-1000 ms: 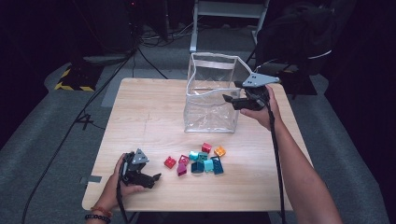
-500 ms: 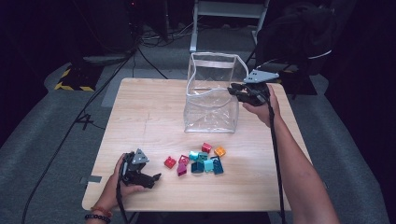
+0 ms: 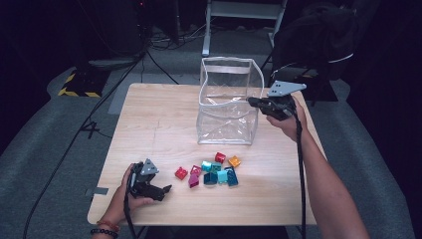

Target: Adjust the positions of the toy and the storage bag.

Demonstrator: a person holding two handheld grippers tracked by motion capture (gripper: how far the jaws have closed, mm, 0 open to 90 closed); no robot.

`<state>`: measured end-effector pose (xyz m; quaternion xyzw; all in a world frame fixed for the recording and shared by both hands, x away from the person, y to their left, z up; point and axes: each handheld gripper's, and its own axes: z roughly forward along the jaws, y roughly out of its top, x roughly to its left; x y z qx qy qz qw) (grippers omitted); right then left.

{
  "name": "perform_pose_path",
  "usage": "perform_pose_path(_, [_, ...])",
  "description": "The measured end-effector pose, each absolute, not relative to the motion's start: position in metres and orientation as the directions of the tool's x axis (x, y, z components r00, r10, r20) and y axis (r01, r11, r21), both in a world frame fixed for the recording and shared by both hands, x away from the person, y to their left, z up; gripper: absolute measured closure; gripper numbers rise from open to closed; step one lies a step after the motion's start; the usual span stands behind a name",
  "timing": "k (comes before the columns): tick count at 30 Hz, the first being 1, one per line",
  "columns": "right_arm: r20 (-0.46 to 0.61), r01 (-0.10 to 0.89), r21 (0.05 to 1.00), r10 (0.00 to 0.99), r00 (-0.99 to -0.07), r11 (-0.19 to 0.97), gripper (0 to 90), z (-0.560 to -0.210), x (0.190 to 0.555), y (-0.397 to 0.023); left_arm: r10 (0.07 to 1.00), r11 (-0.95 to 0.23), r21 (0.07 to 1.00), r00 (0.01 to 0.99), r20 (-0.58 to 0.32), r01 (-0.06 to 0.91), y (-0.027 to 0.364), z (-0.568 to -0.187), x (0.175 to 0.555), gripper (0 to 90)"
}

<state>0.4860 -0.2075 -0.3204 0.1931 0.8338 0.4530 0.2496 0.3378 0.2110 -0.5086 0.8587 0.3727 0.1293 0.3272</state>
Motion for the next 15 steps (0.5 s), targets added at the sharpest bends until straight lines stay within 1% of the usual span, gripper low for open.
perform_pose_path(5, [-0.246,0.088,0.848,0.535,-0.809,0.523,89.1,-0.320,0.472,-0.218,0.725,-0.508,0.658,0.689,-0.022,0.555,0.211,-0.509,0.338,0.1])
perform_pose_path(15, [-0.239,0.089,0.858,0.548,-0.802,0.505,89.1,-0.322,0.447,-0.246,0.723,-0.510,0.660,0.691,-0.020,0.552,0.208,-0.509,0.338,0.1])
